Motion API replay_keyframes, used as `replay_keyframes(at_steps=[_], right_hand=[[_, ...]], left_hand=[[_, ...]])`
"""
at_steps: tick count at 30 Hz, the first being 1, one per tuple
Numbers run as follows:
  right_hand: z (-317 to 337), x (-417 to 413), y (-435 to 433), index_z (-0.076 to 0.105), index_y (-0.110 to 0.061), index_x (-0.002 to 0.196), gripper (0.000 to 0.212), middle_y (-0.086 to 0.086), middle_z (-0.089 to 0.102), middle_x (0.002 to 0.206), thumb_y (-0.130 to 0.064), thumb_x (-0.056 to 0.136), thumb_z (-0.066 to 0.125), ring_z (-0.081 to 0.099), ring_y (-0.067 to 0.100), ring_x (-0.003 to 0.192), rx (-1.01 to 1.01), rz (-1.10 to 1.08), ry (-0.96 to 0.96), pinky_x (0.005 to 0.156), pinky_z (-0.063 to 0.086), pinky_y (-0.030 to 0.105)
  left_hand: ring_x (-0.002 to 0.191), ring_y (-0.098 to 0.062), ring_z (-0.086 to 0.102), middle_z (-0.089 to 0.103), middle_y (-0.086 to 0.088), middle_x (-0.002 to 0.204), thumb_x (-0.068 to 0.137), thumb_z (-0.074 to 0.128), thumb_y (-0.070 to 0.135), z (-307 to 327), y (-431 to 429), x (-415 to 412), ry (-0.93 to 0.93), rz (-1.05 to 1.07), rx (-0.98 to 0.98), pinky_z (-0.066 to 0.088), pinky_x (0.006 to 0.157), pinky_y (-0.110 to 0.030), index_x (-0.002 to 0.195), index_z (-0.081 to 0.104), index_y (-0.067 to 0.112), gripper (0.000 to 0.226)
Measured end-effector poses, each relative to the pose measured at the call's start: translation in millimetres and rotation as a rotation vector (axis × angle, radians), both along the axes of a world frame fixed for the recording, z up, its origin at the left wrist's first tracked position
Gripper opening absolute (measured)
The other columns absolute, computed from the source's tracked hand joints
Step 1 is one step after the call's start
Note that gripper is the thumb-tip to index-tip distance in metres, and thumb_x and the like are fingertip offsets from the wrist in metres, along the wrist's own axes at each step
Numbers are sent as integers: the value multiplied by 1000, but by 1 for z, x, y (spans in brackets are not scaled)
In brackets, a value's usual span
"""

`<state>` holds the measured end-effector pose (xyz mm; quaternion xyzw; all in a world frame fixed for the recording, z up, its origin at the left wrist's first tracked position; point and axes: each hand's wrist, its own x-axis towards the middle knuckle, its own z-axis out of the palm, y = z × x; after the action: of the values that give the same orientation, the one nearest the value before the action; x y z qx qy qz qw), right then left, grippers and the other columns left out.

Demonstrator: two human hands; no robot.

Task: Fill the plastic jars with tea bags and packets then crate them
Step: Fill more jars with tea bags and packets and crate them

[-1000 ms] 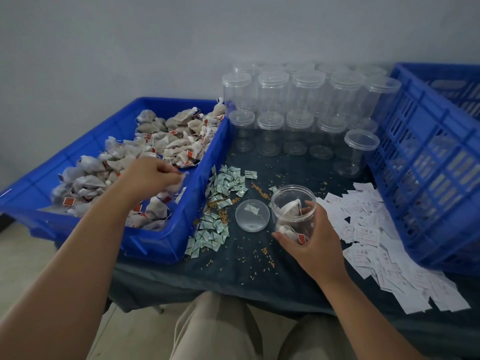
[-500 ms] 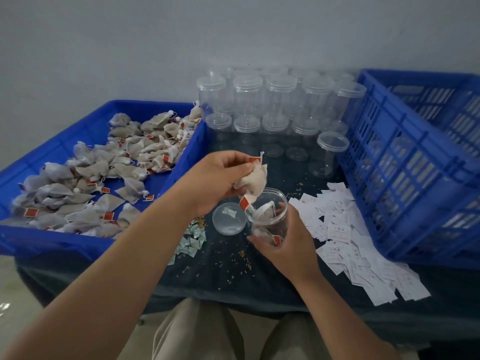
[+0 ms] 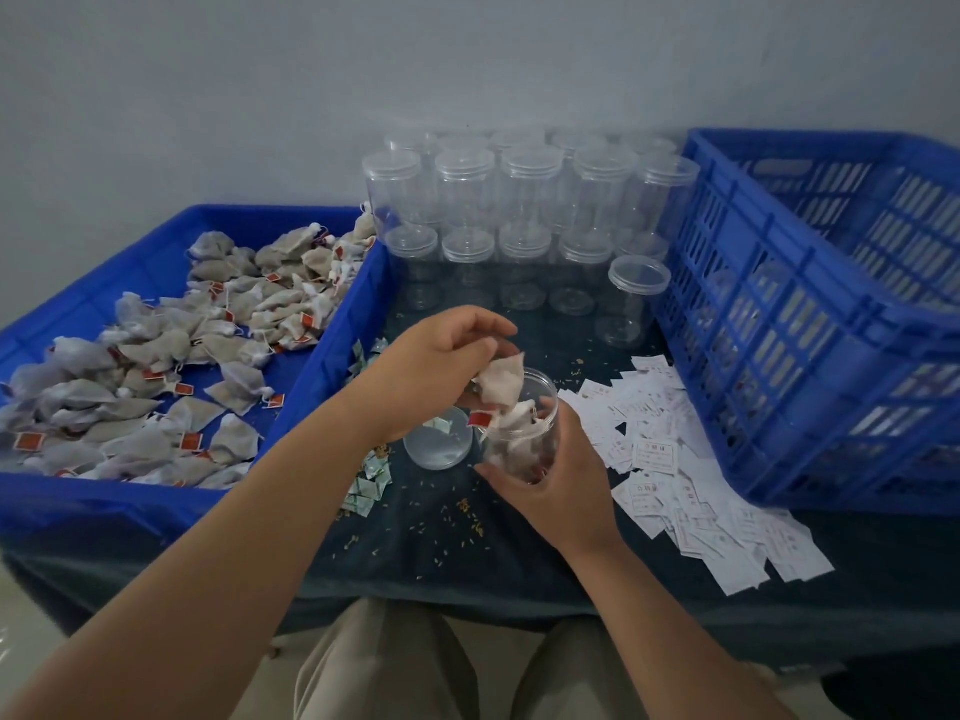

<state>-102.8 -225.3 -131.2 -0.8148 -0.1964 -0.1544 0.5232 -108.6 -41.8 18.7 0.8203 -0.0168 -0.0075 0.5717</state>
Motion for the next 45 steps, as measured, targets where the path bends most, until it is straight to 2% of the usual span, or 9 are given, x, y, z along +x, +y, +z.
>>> replay_keyframes(at_steps=[8, 12, 14, 19, 22, 25, 29, 38, 45], right_hand=[[5, -2, 0, 38, -67, 127, 75, -36, 61, 120, -81, 68, 82, 67, -5, 103, 24, -5, 11, 77, 53, 12], [4, -2, -1, 39, -65, 129, 78, -33, 62, 124, -84, 65, 81, 67, -4, 107, 33, 5, 18, 80, 52, 9], [4, -2, 0, 39, -65, 130, 78, -33, 63, 124, -88, 65, 77, 67, -4, 108, 42, 12, 30, 81, 51, 7], [4, -2, 0, 40, -64, 129, 77, -33, 63, 123, -89, 66, 76, 67, -5, 108, 23, 25, 27, 81, 52, 8], [4, -2, 1, 40, -63, 128, 77, -35, 62, 123, -84, 66, 81, 66, -7, 109, -7, 40, 29, 81, 50, 6], [3, -3, 1, 41, -62, 127, 78, -37, 61, 123, -74, 66, 87, 64, -9, 109, -35, 44, 32, 82, 47, 3], [2, -3, 1, 41, -62, 127, 78, -35, 62, 123, -73, 65, 87, 66, -8, 108, -46, 41, 39, 82, 48, 5], [3, -3, 3, 41, -64, 126, 77, -40, 62, 122, -71, 65, 87, 65, -13, 106, -43, 35, 32, 80, 45, 0], [2, -1, 3, 43, -60, 125, 76, -35, 64, 122, -69, 66, 89, 67, -9, 106, -24, 38, 37, 80, 47, 3]], left_hand=[[99, 2, 65, 75, 18, 107, 101, 34, 30, -3, -6, -18, -100, -290, 693, 51, 88, -30, 120, 65, 44, 39], [59, 3, 61, 75, 26, 99, 107, 47, 23, 5, 29, -19, -226, -65, 474, 46, 51, -14, 111, 69, 44, 31], [65, -1, 65, 74, 23, 94, 107, 54, 26, 11, 71, -14, -289, 126, 566, 48, 52, -18, 110, 66, 44, 22], [94, -19, 57, 69, -3, 126, 108, 52, 35, -9, 173, -18, 416, 189, 1156, 44, 80, -34, 122, 63, 26, 20], [96, -16, 66, 69, 2, 120, 104, 56, 27, -31, 187, -36, 641, 53, 1098, 53, 77, -31, 133, 59, 28, 30], [125, -21, 63, 64, -1, 143, 108, 51, 24, -47, 186, -47, 687, -80, 1170, 50, 104, -36, 144, 57, 31, 37], [97, -18, 67, 75, -4, 119, 102, 57, 12, -49, 185, -47, 545, 4, 1171, 51, 84, -32, 103, 71, 27, 20], [120, -19, 63, 65, 2, 139, 108, 48, 25, -41, 185, -50, 792, -144, 1188, 46, 93, -31, 138, 64, 29, 34], [73, -12, 68, 75, 3, 75, 100, 63, 27, -38, 192, -51, 592, 44, 1103, 48, 66, -30, 85, 72, 19, 19]])
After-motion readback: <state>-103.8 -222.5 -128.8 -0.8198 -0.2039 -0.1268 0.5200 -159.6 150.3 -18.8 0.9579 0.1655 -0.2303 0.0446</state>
